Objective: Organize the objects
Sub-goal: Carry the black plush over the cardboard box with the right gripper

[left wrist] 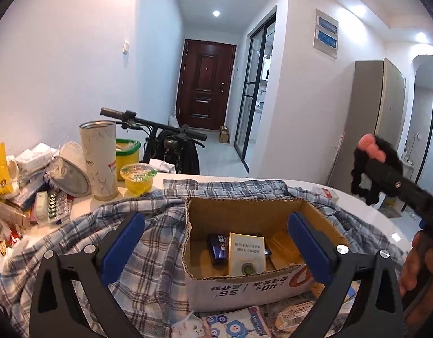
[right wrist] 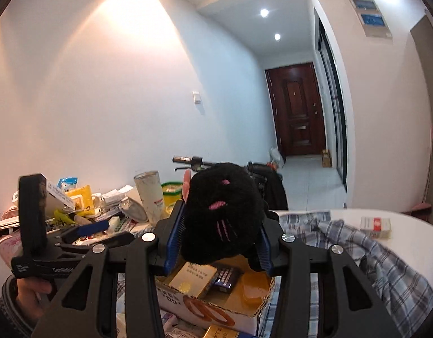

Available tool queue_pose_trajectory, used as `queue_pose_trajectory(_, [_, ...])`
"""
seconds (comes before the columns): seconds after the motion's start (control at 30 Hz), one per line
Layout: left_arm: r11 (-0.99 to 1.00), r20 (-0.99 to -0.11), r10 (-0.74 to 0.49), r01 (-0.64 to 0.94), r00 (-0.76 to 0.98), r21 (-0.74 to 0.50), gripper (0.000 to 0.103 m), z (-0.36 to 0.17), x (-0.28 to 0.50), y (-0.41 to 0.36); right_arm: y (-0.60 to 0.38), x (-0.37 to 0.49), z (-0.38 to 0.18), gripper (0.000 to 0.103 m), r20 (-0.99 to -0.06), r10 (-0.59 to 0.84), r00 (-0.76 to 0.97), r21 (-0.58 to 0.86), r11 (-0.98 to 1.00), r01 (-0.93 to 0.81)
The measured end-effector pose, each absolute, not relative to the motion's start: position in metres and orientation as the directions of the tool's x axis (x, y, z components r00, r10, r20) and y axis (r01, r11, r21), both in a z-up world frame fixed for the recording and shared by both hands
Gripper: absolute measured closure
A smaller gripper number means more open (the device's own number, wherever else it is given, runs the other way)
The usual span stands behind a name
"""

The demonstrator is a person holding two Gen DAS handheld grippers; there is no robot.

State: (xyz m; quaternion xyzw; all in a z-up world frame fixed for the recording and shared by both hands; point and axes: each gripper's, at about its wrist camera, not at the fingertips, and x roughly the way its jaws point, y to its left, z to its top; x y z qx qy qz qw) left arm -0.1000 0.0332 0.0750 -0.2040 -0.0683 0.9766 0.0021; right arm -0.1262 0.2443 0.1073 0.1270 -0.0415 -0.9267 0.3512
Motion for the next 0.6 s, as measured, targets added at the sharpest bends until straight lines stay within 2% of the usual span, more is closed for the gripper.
queue_pose_trajectory(0.17, [-0.991,-0.404,0.033,0.022,-0.914,-0.131,0.0,0.074,-0.101,0.034,0.241,-0.14,0.088,0.059,-0.27,-0.671,-0.69,0.217,-0.741,0.636])
queue_pose_trajectory(0.23, [-0.988,-0.413,0.055,0.01,-0.909,-0.154,0.0,0.072,-0.103,0.032,0.235,-0.144,0.085,0.059,-0.301,-0.63,-0.716,0.161,-0.774,0.613])
queue_pose_trajectory(0.37, [-0.995,-0.433,-0.013,0.056,-0.901,-0.086,0.0,0.066,-0.108,0.036,0.228,-0.148,0.08,0.059,-0.335,-0.626,-0.704,0.145,-0.773,0.618])
queue_pose_trajectory(0.6, [-0.995,-0.449,-0.012,0.055,-0.894,-0.081,0.0,0.061,-0.111,0.037,0.228,-0.144,0.078,0.059,-0.35,-0.585,-0.732,0.09,-0.799,0.595])
